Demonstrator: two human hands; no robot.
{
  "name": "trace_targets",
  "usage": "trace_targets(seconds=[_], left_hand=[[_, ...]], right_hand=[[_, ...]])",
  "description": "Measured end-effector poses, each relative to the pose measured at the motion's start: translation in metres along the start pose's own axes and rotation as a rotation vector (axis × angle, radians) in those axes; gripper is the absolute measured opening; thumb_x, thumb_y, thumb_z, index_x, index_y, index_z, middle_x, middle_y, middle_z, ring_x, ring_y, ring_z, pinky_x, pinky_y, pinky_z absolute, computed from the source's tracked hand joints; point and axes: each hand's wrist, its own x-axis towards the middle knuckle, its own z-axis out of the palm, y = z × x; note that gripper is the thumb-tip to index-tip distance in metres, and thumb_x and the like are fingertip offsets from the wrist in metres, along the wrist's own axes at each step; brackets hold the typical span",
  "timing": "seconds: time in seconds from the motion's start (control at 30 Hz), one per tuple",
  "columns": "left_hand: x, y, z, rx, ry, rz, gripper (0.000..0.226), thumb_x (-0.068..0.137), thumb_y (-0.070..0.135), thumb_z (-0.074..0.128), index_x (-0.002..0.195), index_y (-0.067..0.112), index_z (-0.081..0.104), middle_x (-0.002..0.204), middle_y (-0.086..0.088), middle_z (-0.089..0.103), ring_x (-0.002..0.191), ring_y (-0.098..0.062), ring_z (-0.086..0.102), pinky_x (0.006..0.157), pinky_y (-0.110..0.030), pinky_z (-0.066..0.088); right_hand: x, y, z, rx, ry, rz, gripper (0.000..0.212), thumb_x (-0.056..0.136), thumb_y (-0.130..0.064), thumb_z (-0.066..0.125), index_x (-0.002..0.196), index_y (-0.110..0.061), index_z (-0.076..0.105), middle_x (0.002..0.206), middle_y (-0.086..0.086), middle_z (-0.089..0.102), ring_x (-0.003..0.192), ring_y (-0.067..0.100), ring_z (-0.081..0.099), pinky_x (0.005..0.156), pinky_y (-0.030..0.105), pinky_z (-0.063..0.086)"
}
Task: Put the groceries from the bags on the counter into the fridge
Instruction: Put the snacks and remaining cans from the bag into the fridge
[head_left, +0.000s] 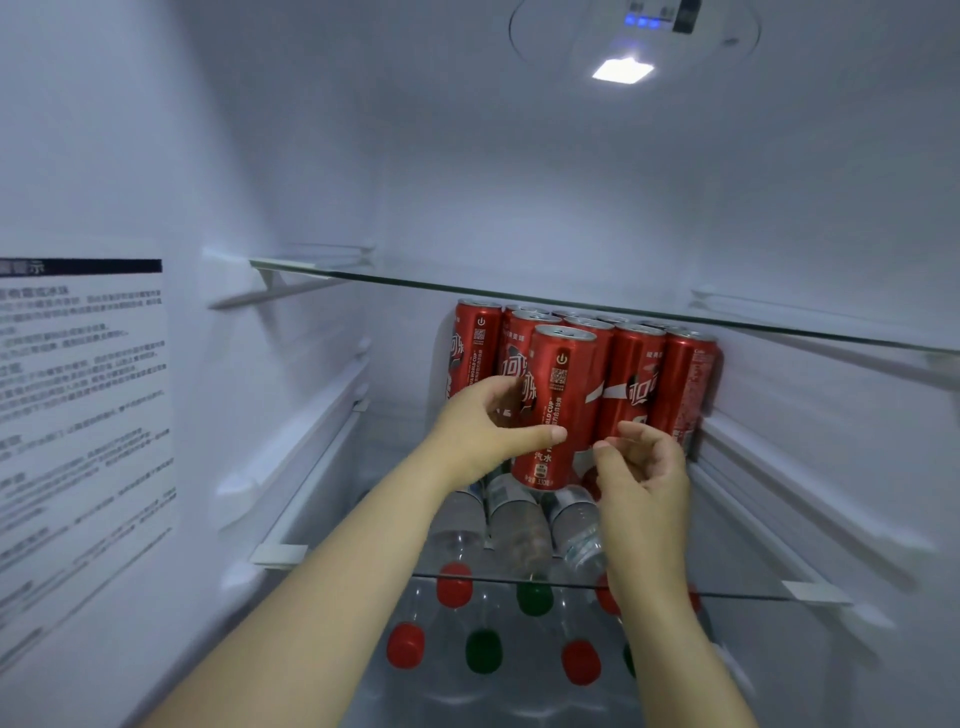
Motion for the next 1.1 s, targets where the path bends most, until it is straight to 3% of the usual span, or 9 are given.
trace_targets(seconds=[0.23,0.4,0.53,0.67,0.8,0.9,1.0,1.1], left_hand=[[0.001,-0.001,0.000,0.066,0.116,0.033,0.048,0.070,0.033,0.082,0.112,0.028,0.059,0.108,0.013,0.066,0.100,-0.005,0.063,0.090,-0.032,0.053],[-0.001,-0.006,-0.017,0.130,0.324,-0.037,0.055,0.073,0.031,0.081,0.120,0.023,0.055,0.105,0.013,0.059,0.092,-0.007,0.057,0.083,-0.027,0.049],[0.006,-0.014,-0.023,0.234,0.413,-0.081,0.062,0.075,0.040,0.077,0.128,0.022,0.051,0.124,0.004,0.055,0.102,-0.015,0.056,0.090,-0.036,0.051],[0.016,-0.020,-0.021,0.293,0.408,-0.093,0.063,0.079,0.042,0.073,0.133,0.023,0.049,0.130,-0.005,0.049,0.108,-0.020,0.055,0.089,-0.033,0.045],[0.021,-0.026,-0.019,0.337,0.481,-0.104,0.060,0.077,0.042,0.075,0.126,0.017,0.051,0.121,-0.006,0.056,0.101,-0.020,0.059,0.079,-0.030,0.046],[0.024,-0.032,-0.021,0.319,0.519,-0.140,0.047,0.073,0.035,0.080,0.107,0.016,0.053,0.109,-0.006,0.058,0.095,-0.020,0.059,0.076,-0.029,0.047],[0.024,-0.034,-0.021,0.309,0.525,-0.125,0.035,0.073,0.028,0.080,0.091,0.016,0.052,0.088,-0.003,0.061,0.080,-0.017,0.058,0.062,-0.024,0.044],[0.022,-0.034,-0.022,0.305,0.523,-0.118,0.033,0.074,0.027,0.080,0.092,0.016,0.055,0.079,0.002,0.059,0.074,-0.015,0.058,0.065,-0.028,0.049]], right_hand=[[0.000,0.004,0.003,-0.160,-0.058,-0.009,0.026,0.086,-0.015,0.068,0.106,-0.025,0.056,0.098,-0.005,0.063,0.091,0.009,0.062,0.082,0.033,0.054],[-0.003,0.002,0.004,-0.245,-0.113,-0.040,0.025,0.085,-0.015,0.067,0.107,-0.024,0.058,0.098,-0.006,0.064,0.090,0.007,0.061,0.080,0.029,0.052],[-0.005,0.003,0.005,-0.292,-0.141,-0.055,0.024,0.084,-0.018,0.068,0.104,-0.025,0.058,0.099,-0.007,0.063,0.089,0.007,0.061,0.077,0.025,0.050],[-0.006,0.003,0.007,-0.381,-0.188,-0.075,0.023,0.082,-0.020,0.068,0.101,-0.027,0.058,0.099,-0.009,0.062,0.091,0.008,0.059,0.077,0.025,0.049],[-0.008,0.003,0.008,-0.473,-0.228,-0.091,0.025,0.082,-0.024,0.068,0.104,-0.028,0.058,0.102,-0.011,0.061,0.093,0.007,0.058,0.083,0.030,0.051],[-0.009,0.004,0.008,-0.522,-0.250,-0.103,0.025,0.082,-0.024,0.067,0.105,-0.027,0.057,0.103,-0.011,0.061,0.094,0.006,0.057,0.084,0.030,0.051],[-0.010,0.003,0.008,-0.539,-0.255,-0.108,0.025,0.082,-0.024,0.066,0.106,-0.027,0.057,0.104,-0.011,0.060,0.095,0.005,0.057,0.085,0.029,0.050],[-0.010,0.003,0.009,-0.557,-0.252,-0.107,0.025,0.082,-0.025,0.065,0.106,-0.026,0.058,0.104,-0.011,0.061,0.094,0.006,0.057,0.084,0.029,0.050]])
